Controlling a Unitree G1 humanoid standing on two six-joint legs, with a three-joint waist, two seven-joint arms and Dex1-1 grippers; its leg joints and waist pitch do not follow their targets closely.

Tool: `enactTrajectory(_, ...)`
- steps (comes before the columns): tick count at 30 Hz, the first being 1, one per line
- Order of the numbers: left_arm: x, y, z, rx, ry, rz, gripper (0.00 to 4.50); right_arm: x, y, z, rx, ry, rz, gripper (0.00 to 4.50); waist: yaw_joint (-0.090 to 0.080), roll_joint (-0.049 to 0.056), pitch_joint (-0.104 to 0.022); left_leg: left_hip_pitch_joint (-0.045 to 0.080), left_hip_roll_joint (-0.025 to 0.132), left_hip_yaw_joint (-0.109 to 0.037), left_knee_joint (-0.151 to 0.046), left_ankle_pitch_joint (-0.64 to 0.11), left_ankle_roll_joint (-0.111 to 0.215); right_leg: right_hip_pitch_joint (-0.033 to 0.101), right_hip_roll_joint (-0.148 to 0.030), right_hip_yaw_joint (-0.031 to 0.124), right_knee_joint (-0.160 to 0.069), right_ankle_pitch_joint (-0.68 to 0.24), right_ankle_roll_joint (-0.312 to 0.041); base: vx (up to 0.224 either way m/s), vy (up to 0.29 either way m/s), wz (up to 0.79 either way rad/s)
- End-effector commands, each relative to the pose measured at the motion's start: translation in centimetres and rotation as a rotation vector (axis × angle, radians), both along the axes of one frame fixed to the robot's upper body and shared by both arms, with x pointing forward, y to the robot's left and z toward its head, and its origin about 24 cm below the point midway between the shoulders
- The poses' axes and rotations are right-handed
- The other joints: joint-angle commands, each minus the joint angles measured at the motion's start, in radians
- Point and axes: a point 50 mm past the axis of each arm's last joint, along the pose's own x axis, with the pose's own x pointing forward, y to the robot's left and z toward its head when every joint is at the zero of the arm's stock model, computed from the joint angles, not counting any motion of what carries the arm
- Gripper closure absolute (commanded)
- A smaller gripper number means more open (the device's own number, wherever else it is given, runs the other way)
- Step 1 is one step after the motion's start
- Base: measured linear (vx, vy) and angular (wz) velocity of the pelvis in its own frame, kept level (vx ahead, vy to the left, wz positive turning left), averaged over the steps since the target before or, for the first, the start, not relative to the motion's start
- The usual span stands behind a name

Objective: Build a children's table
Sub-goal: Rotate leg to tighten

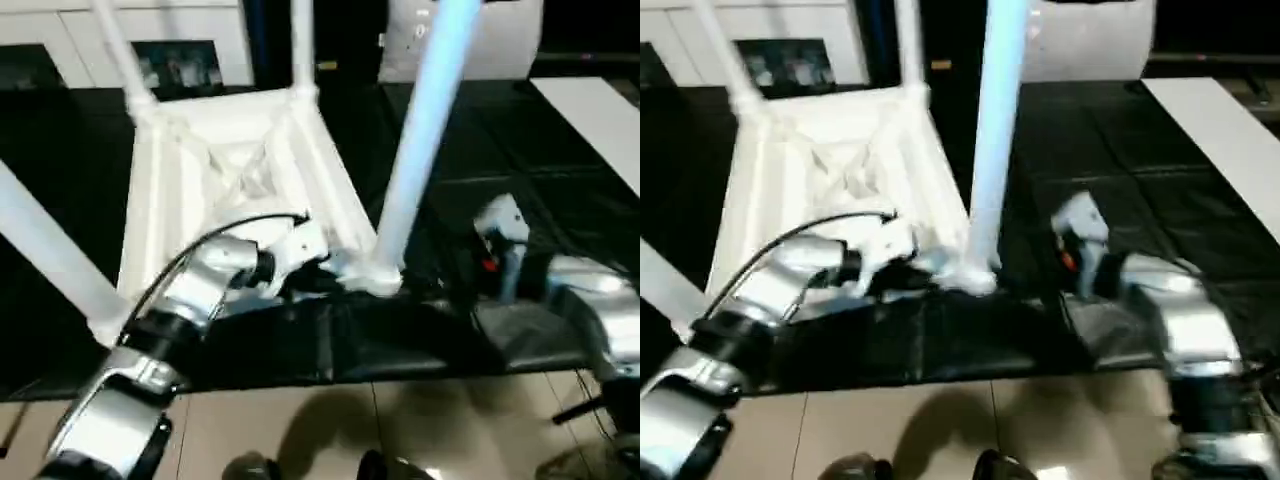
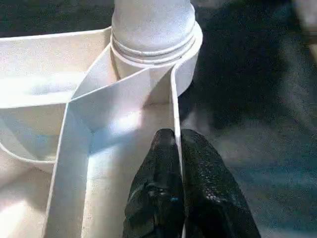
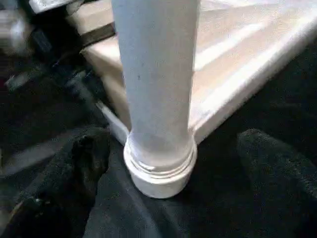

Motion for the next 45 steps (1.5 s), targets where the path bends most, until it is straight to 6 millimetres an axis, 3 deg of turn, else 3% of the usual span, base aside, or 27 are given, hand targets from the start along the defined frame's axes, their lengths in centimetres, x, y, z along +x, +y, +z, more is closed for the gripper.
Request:
enactTrajectory(1,-0.6,-1.5,1.3,-0.033,-0.045,-0.181,4.5,-0.1,0.2,0.1,-0.001,-0.006,0.089,0.05,-0.001,-0.009,-0.093,0.012,0.087,-0.035,-0.066,-0.057,0.136,0.073,-0.103,0.091,-0.057,-0.291,-0.063,0.0,0.0,0.0)
enactTrajectory(7,-1.2,-0.9,1.5,0.006,-0.044,-0.307,4.5,-0.5,0.8,0.0,0.029,0.077,0.257,0.51,0.016,-0.009,-0.096,0.014,0.098,-0.036,-0.066,-0.041,0.133,0.071,-0.106,0.095,-0.046,-0.259,-0.091,0.0,0.0,0.0)
enactTrajectory(8,-1.2,-0.9,1.5,0.006,-0.044,-0.307,4.5,-0.5,0.8,0.0,0.029,0.077,0.257,0.63,0.016,-0.013,-0.096,0.014,0.097,-0.036,-0.066,-0.041,0.134,0.073,-0.106,0.094,-0.046,-0.261,-0.091,0.0,0.0,0.0)
enactTrajectory(18,-1.3,-0.5,1.7,0.028,-0.055,-0.366,4.5,-0.9,1.1,-0.7,0.032,0.14,0.377,1.47,0.018,-0.021,-0.097,0.011,0.089,-0.033,-0.066,-0.051,0.112,0.074,-0.104,0.09,-0.059,-0.353,-0.04,0.0,0.0,0.0)
enactTrajectory(27,-1.4,-0.4,1.5,0.035,-0.057,-0.381,4.5,-1.0,1.4,-1.0,0.037,0.161,0.417,2.33,0.019,-0.019,-0.1,0.01,0.089,-0.033,-0.064,-0.038,0.115,0.073,-0.104,0.09,-0.056,-0.336,-0.045,0.0,0.0,0.0)
enactTrajectory(35,-1.4,-0.2,1.3,0.028,-0.033,-0.362,4.5,-1.7,2.4,-1.4,0.109,0.202,0.444,2.57,0.021,-0.014,-0.099,0.012,0.091,-0.035,-0.066,-0.048,0.107,0.073,-0.104,0.09,-0.058,-0.345,-0.041,0.0,0.0,0.0)
enactTrajectory(39,-1.0,-0.5,1.5,0.002,-0.011,-0.264,4.5,-1.5,3.5,-1.4,0.179,0.194,0.321,2.57,0.02,-0.011,-0.095,0.013,0.089,-0.035,-0.068,-0.059,0.09,0.072,-0.105,0.088,-0.062,-0.362,-0.037,0.0,0.0,0.0)
enactTrajectory(41,-0.7,-1.0,1.5,-0.017,0.002,-0.188,4.5,-1.1,4.5,-1.8,0.176,0.187,0.193,2.57,0.012,-0.008,-0.088,0.017,0.086,-0.035,-0.071,-0.093,0.067,0.071,-0.102,0.085,-0.075,-0.419,-0.019,0.0,0.0,0.0)
enactTrajectory(44,-0.4,-1.7,1.5,-0.038,0.012,-0.115,4.5,-0.6,5.6,-1.9,0.195,0.18,0.068,2.57,-0.007,-0.012,-0.077,0.022,0.075,-0.036,-0.072,-0.148,0.034,0.071,-0.102,0.071,-0.099,-0.52,0.021,0.0,0.0,0.0)
enactTrajectory(45,-0.4,-2.3,1.5,-0.05,0.019,-0.084,4.5,-0.1,6.2,-1.8,0.22,0.174,-0.006,2.57,-0.026,-0.011,-0.074,0.021,0.066,-0.038,-0.069,-0.173,0.02,0.076,-0.1,0.061,-0.112,-0.576,0.064,0.0,0.0,0.0)
